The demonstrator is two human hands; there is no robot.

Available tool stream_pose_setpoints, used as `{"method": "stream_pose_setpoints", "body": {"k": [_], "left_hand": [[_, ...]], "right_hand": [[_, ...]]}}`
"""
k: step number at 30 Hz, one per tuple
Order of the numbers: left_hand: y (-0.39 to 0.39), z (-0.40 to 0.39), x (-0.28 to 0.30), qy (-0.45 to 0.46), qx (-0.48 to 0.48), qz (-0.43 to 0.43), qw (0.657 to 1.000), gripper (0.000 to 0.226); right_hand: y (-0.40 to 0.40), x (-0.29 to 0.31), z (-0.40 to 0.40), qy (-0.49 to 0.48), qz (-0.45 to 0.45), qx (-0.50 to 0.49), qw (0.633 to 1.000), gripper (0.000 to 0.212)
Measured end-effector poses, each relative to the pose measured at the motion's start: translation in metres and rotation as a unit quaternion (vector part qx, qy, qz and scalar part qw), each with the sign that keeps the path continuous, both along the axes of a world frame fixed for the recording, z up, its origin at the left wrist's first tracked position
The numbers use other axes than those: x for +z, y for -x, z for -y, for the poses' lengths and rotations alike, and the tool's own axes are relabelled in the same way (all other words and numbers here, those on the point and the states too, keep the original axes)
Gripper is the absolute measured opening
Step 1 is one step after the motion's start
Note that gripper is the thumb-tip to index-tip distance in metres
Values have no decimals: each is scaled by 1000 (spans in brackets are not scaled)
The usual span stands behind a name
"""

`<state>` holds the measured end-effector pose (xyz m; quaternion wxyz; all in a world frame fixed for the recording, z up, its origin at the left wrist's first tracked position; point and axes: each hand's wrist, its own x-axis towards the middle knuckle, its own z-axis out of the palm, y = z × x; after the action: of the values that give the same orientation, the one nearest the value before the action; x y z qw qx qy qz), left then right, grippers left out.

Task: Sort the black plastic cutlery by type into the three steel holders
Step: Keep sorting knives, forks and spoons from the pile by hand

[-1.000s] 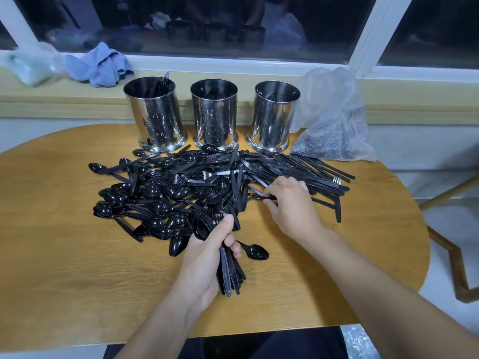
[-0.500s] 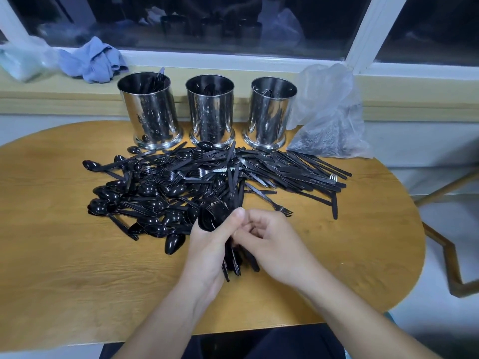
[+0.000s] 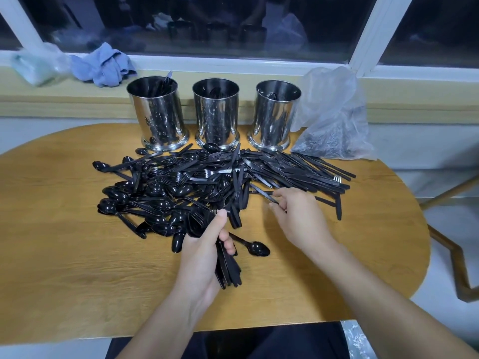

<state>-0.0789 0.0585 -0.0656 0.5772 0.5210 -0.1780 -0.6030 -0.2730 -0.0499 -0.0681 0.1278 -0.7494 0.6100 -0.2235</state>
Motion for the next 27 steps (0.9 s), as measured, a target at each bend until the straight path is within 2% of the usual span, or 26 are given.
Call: {"method": "stream_pose_setpoints", "body": {"k": [4, 8, 12, 15, 20, 22, 27], "left_hand": [[-2, -4, 3, -3, -13, -12, 1000, 43], [-7, -5, 1, 8, -36, -5, 999, 43], [-10, -7, 1, -10, -80, 18, 997, 45], [-11, -6, 0, -8, -87, -1, 996, 41], [-7, -2, -1, -17, -95, 0, 995, 35], [-4, 1, 0, -12, -101, 4, 995, 36], [4, 10, -5, 6, -106, 4, 994, 55]], "right_hand": [[-2, -7, 10, 19, -91, -13, 996, 23], [-2, -11, 9, 13, -139, -27, 990, 18], [2, -9, -1, 2, -147, -29, 989, 14], [8, -7, -10, 6, -158, -15, 987, 15], [15, -1, -29, 42, -53, 68, 995, 8], [10, 4, -40, 76, -28, 115, 990, 16], [-5, 13, -63, 146, 25, 177, 973, 27]]}}
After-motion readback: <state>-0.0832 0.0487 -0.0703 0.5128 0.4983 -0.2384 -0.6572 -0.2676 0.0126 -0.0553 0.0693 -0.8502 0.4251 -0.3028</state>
